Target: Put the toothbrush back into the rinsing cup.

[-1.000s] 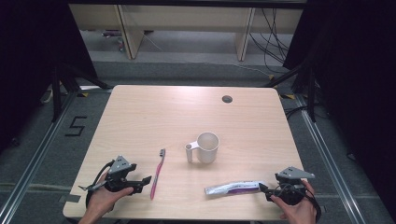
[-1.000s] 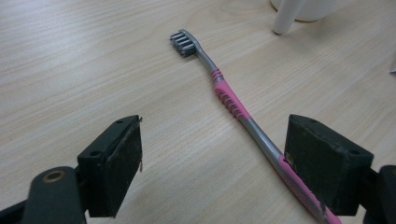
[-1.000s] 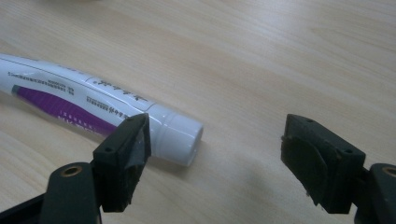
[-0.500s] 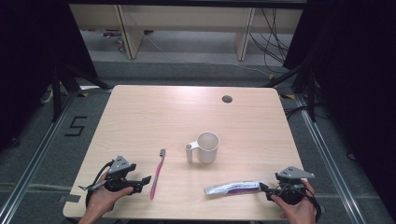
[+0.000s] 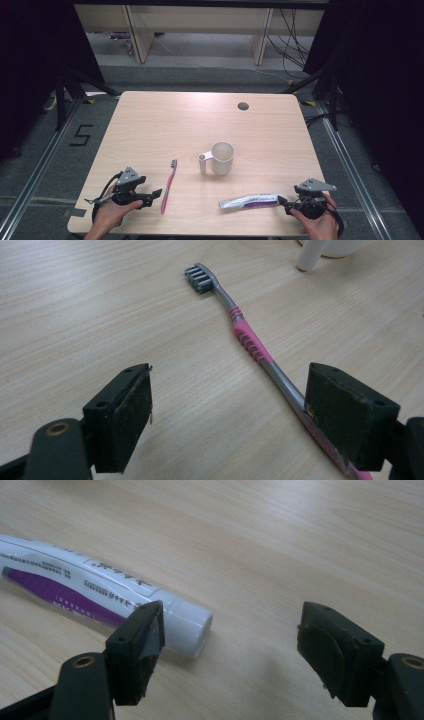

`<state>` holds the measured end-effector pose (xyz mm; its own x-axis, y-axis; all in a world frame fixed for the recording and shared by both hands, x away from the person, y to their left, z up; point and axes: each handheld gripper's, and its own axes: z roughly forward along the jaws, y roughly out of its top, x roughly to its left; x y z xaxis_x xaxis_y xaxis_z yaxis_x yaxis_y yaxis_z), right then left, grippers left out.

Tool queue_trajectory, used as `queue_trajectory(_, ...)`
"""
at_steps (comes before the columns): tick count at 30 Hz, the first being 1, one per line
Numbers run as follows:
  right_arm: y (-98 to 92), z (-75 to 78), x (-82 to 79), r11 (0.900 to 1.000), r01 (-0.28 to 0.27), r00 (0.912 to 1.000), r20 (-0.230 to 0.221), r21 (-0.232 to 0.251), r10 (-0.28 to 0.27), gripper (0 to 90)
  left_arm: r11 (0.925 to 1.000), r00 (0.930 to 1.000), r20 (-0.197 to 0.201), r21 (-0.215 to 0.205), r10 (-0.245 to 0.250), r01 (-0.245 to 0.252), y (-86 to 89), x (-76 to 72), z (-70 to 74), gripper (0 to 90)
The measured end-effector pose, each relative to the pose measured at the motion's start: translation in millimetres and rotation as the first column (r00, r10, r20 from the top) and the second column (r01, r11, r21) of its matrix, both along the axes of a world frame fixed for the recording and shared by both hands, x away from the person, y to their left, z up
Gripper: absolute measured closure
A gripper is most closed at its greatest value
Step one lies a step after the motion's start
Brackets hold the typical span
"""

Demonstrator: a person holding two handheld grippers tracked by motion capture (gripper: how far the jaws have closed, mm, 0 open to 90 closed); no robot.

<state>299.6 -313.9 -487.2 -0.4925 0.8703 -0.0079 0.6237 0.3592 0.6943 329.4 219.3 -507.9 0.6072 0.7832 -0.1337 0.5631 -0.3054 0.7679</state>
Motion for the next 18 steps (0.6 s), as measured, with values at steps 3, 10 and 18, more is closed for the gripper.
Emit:
queue_trajectory(3, 2.1, -0.5, -0.9, 1.0, 0.009, 0.9997, -0.022, 0.024, -0.008, 27.8, 1.0, 1.0, 0.004, 0.002, -0.002, 0.002, 0.0, 0.2, 0.0, 18.9)
queue_trajectory(10, 0.0, -0.6, 0.5, 1.0, -0.006, 1.0, 0.002, 0.01, 0.006, 27.8, 0.9996, 0.9999, 0.007, -0.024, 0.013, -0.012, -3.3, 0.7, -1.0, 18.9)
queue_trajectory(18, -0.7, -1.1, 0.5, 1.0, -0.005, 0.9998, 0.017, 0.004, 0.005, 27.8, 0.9999, 1.0, 0.006, 0.013, -0.001, 0.001, -5.0, 1.3, 2.2, 18.9)
